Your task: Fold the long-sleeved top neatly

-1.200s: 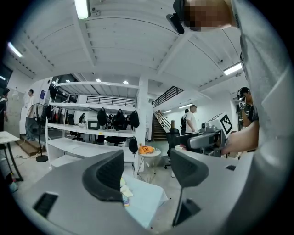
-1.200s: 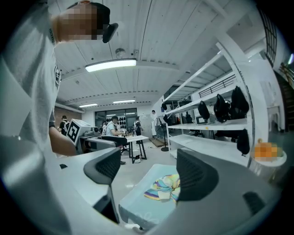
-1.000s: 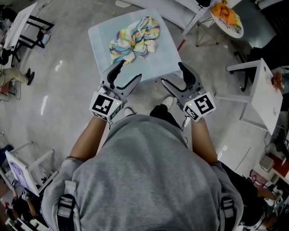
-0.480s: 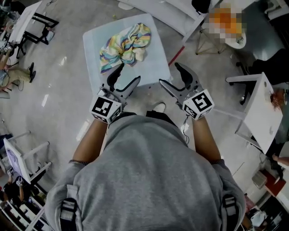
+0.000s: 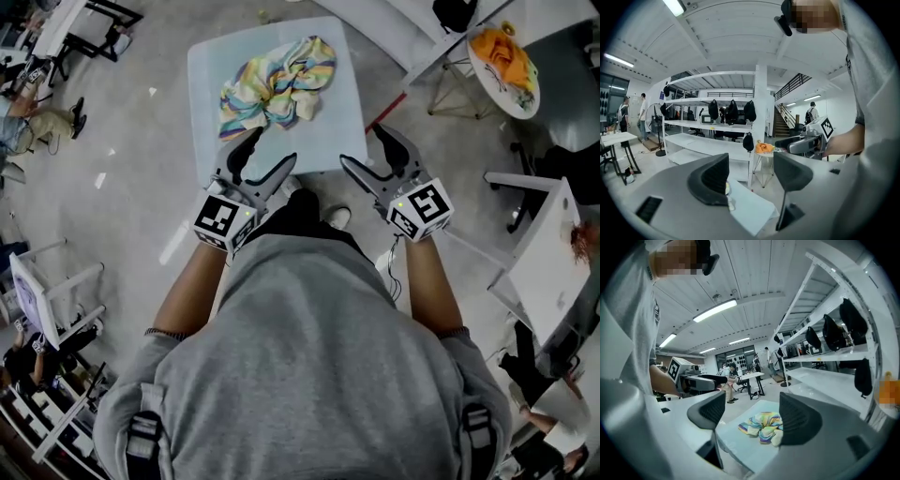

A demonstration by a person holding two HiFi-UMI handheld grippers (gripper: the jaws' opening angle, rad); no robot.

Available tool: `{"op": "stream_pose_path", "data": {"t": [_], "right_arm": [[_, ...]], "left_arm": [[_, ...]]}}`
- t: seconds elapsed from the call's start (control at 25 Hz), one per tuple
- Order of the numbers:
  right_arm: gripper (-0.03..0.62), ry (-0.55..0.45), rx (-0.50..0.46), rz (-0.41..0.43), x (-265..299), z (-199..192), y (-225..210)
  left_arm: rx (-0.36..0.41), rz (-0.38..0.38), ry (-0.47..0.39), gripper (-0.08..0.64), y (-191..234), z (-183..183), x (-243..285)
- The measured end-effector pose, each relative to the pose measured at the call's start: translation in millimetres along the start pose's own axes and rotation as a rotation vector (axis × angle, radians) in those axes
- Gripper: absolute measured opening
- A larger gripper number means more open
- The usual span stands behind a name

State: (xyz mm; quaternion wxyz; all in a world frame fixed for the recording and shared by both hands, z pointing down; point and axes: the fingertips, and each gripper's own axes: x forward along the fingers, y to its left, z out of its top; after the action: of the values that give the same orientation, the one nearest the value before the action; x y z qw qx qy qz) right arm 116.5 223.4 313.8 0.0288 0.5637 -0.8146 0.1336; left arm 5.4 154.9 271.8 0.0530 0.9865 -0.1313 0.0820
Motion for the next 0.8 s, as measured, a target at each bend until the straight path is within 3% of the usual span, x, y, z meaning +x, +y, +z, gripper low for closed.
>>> {"op": "stream_pose_path", "data": {"t": [0.48,0.8], "right_arm": [[0.336,0.107,-0.024,-0.046,83.0,16.2,-44.8],[0.319,0.208,-0.050,-0.061,138.0,4.2,-84.5]], "left_arm": [[-0.012,-0.017,-0.028,0.321,94.7,0.2,43.0],[0.013,-0.034,0.032,0.321,154.7,-26.5,74.0]]}}
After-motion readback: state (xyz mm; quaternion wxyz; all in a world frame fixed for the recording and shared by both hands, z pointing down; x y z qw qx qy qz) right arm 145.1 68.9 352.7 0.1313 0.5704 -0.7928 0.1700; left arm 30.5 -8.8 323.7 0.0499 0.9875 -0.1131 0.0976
